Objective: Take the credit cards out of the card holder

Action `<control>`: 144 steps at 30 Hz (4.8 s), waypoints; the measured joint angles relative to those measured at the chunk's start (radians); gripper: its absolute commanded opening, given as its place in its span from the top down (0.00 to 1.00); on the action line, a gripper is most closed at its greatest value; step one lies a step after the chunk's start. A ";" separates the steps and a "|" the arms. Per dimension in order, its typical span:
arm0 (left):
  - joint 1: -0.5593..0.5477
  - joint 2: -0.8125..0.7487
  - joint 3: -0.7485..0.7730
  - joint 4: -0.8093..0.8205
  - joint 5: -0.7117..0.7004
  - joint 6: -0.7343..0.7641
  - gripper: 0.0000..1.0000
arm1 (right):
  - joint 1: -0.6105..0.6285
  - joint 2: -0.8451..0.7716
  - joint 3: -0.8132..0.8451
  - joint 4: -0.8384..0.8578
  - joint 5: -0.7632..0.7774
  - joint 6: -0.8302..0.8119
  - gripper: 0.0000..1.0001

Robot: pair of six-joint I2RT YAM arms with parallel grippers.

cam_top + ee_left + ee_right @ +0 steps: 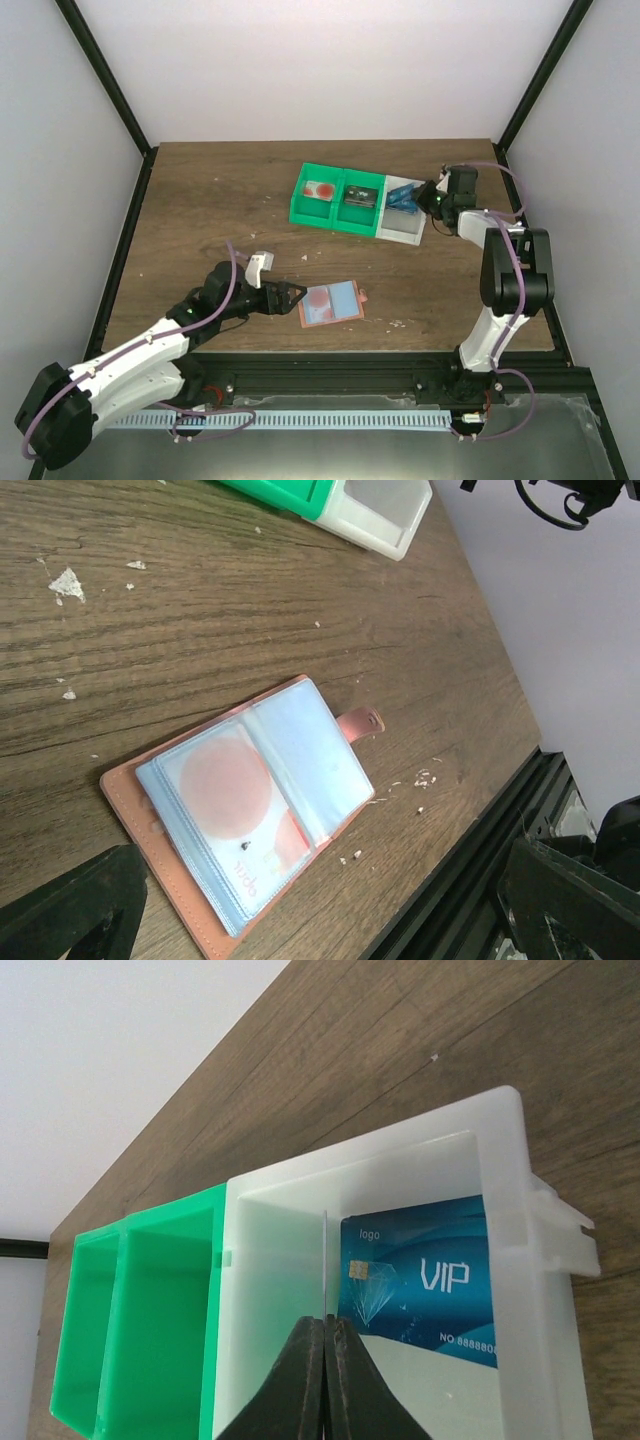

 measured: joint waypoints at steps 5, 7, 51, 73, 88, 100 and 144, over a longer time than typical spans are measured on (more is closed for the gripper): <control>0.000 0.000 0.000 0.000 0.000 -0.002 0.00 | -0.001 0.027 0.000 0.032 -0.017 0.005 0.99; 0.000 0.000 0.000 0.000 0.000 -0.002 0.00 | -0.001 0.038 0.000 0.040 -0.020 0.008 0.99; 0.000 -0.066 -0.054 -0.050 0.006 -0.031 0.00 | -0.002 0.058 0.082 -0.061 0.058 -0.020 0.67; 0.000 0.147 0.005 0.055 0.056 -0.074 0.04 | 0.045 -0.407 -0.136 -0.269 -0.026 -0.113 0.63; 0.000 0.266 -0.026 0.257 0.102 -0.179 0.03 | 0.350 -0.634 -0.448 -0.300 -0.024 -0.105 0.61; 0.000 0.303 -0.040 0.315 0.120 -0.220 0.03 | 0.524 -0.472 -0.515 -0.223 -0.013 -0.087 0.61; 0.031 0.368 -0.149 0.602 0.209 -0.350 0.00 | 0.753 -0.391 -0.450 -0.152 0.008 0.125 0.63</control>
